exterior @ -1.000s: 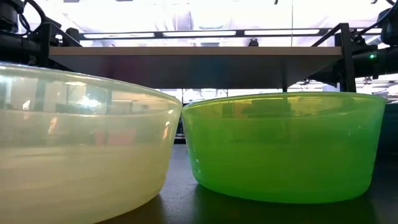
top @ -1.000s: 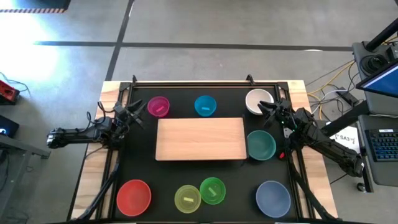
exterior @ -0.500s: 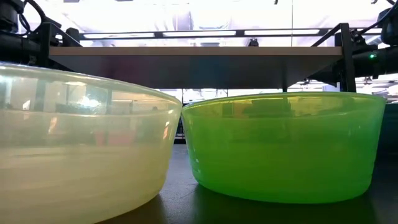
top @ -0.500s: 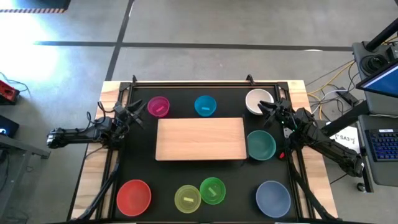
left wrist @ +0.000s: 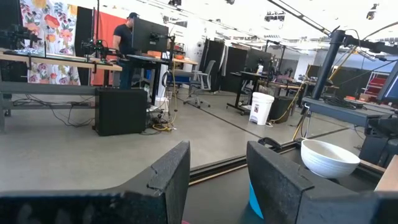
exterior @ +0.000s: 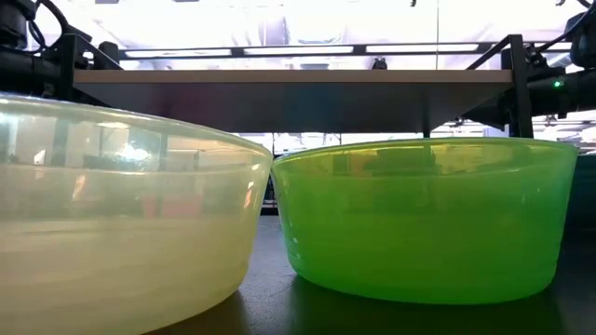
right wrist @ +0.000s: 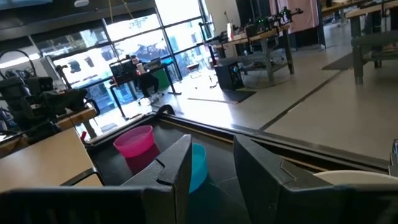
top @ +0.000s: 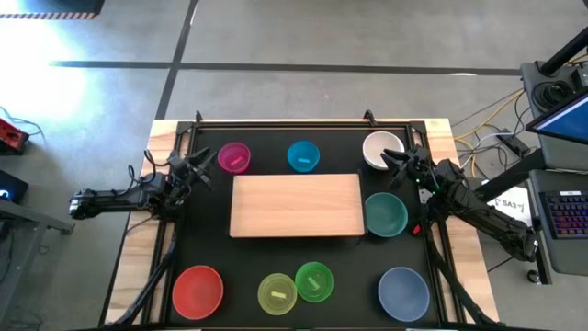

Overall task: Place and stack bowls onto a shelf
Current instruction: Put the large white bowl on the shelf

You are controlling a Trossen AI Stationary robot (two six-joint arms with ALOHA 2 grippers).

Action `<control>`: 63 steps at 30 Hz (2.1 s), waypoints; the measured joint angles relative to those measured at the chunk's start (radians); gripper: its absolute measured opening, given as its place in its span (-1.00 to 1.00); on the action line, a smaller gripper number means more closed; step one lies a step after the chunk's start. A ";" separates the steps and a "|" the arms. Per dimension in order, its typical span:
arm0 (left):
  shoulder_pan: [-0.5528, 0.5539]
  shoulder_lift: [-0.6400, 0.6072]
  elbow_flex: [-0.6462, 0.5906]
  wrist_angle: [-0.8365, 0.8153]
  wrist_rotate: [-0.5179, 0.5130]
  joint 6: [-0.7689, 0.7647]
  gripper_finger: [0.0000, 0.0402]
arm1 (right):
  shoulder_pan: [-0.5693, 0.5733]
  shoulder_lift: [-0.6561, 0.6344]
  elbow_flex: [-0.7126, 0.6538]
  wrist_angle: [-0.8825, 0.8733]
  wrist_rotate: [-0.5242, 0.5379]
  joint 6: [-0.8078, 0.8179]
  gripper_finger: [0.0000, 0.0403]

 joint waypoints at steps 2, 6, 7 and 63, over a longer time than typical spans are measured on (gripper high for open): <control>0.000 0.000 0.000 0.000 0.000 0.000 -0.29 | 0.000 0.000 0.000 0.001 0.000 0.000 -0.46; 0.000 0.000 0.000 0.000 0.000 0.000 -0.29 | 0.000 0.000 0.000 0.001 0.000 -0.003 -0.46; 0.000 0.000 0.000 0.000 0.000 0.000 -0.29 | 0.000 0.000 0.000 0.001 0.000 -0.008 -0.46; 0.002 0.047 0.134 0.010 -0.011 -0.036 -0.29 | -0.002 0.542 0.472 -0.516 0.260 0.137 -0.46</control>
